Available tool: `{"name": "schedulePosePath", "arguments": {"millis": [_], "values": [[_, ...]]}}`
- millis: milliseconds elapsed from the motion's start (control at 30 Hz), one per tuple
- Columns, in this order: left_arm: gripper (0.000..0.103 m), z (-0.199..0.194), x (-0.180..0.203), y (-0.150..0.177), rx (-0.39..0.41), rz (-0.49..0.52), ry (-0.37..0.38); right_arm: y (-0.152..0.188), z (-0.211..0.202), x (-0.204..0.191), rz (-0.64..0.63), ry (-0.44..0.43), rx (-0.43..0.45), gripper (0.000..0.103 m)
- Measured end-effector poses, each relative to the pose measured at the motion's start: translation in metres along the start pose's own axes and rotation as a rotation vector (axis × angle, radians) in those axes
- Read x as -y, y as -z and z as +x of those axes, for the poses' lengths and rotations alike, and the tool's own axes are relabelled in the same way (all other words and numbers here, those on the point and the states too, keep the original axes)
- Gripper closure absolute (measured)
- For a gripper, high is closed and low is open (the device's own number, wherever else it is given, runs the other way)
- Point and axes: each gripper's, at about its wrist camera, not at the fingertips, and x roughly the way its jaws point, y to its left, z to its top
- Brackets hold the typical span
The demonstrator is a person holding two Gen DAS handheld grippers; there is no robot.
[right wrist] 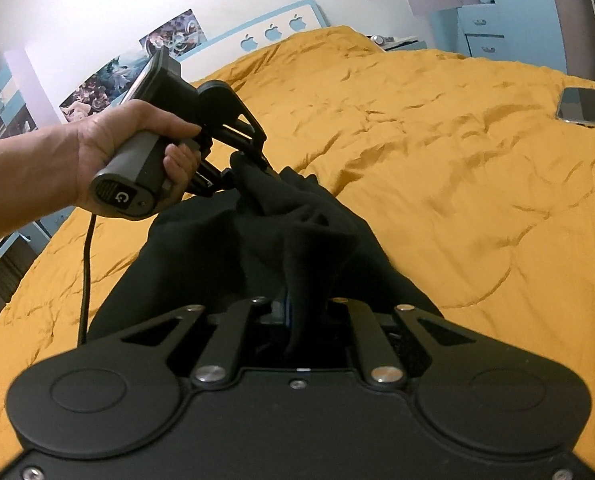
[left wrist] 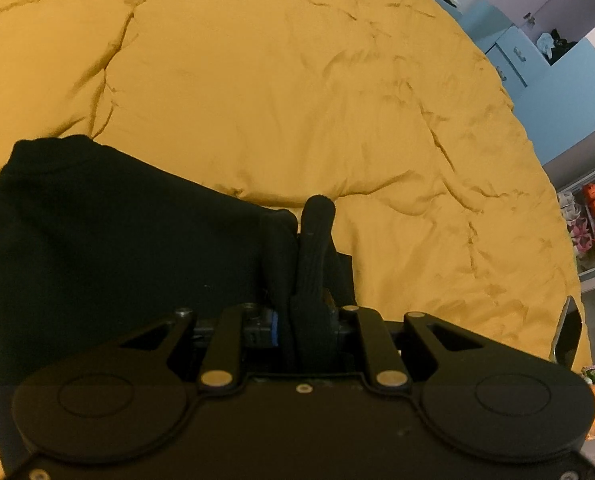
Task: Fold small clothes
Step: 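Open the left gripper and withdraw it from the sweatshirt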
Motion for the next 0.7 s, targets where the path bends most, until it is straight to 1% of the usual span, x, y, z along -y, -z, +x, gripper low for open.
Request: {"name": "schedulePosePath", "arguments": {"millis": [167, 233, 267, 300, 367, 400, 467, 533, 567, 667, 700], "values": [[0.084, 0.01, 0.003, 0.0, -0.003, 0.001, -0.012, 0.0, 0.002, 0.007, 0.037, 0.009, -0.006, 0.093], [0.08, 0.015, 0.006, 0.002, 0.003, 0.004, -0.024, 0.001, 0.003, 0.01, 0.042, 0.022, -0.009, 0.089], [0.078, 0.017, 0.007, 0.002, 0.01, 0.0, -0.03, 0.001, 0.004, 0.011, 0.044, 0.028, -0.011, 0.088], [0.07, 0.019, 0.009, 0.002, 0.018, 0.002, -0.033, 0.001, 0.004, 0.012, 0.042, 0.035, -0.015, 0.084], [0.061, 0.02, 0.015, 0.0, 0.033, 0.021, -0.028, 0.001, 0.004, 0.014, 0.033, 0.053, -0.021, 0.081], [0.062, 0.017, 0.017, -0.001, 0.043, 0.026, -0.018, 0.0, 0.002, 0.015, 0.036, 0.065, -0.021, 0.081], [0.062, 0.004, 0.02, -0.006, 0.081, 0.024, 0.031, 0.0, -0.003, 0.019, 0.058, 0.081, -0.009, 0.081], [0.062, -0.02, 0.016, -0.009, 0.134, 0.005, 0.123, -0.001, -0.009, 0.02, 0.06, 0.092, -0.001, 0.081], [0.062, -0.032, 0.012, -0.01, 0.149, 0.001, 0.146, -0.001, -0.011, 0.02, 0.05, 0.098, -0.002, 0.081], [0.062, -0.079, -0.008, -0.008, 0.203, 0.023, 0.176, 0.0, -0.023, 0.021, 0.033, 0.117, 0.005, 0.081], [0.062, -0.097, -0.019, -0.005, 0.224, 0.038, 0.178, -0.001, -0.027, 0.022, 0.032, 0.129, 0.011, 0.079]]}}
